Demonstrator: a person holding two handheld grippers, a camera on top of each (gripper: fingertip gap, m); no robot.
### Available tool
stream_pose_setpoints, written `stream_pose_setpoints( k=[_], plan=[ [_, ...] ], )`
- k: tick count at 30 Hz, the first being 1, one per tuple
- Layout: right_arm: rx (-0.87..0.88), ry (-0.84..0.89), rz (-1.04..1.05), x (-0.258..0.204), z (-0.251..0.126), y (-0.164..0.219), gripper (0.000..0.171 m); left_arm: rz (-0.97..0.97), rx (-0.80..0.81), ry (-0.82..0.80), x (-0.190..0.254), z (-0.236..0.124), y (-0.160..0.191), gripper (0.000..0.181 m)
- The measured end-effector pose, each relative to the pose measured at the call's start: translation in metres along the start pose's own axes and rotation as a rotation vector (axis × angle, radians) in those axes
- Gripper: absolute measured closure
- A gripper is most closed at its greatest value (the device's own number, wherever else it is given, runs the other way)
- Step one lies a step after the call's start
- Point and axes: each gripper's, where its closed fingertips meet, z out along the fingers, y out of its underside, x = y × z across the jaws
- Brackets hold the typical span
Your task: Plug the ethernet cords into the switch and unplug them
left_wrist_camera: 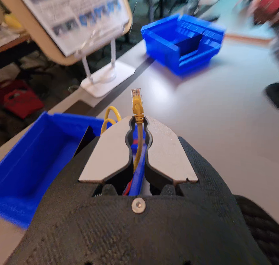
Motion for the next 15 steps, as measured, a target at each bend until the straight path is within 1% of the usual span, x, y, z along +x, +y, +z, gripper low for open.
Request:
stream_pose_setpoints(
  k=[2, 5, 7, 10, 15],
  plan=[
    [0.004, -0.019, -0.003, -0.004, 0.001, -0.002, 0.145, -0.027, 0.097, 0.143, 0.022, -0.01, -0.035, 0.17],
    [0.025, -0.066, -0.005, -0.012, -0.001, -0.01, 0.145, -0.051, 0.141, 0.411, 0.072, -0.01, -0.067, 0.17],
    [0.025, -0.101, -0.013, -0.019, -0.003, -0.013, 0.145, -0.074, 0.108, 0.582, 0.109, -0.001, -0.071, 0.17],
    [0.005, -0.149, -0.035, -0.027, -0.005, -0.015, 0.145, -0.142, 0.067, 0.79, 0.159, 0.016, -0.065, 0.17],
    [-0.044, -0.264, -0.044, -0.046, -0.017, -0.014, 0.145, -0.29, 0.051, 1.009, 0.209, 0.033, -0.058, 0.17]
  ],
)
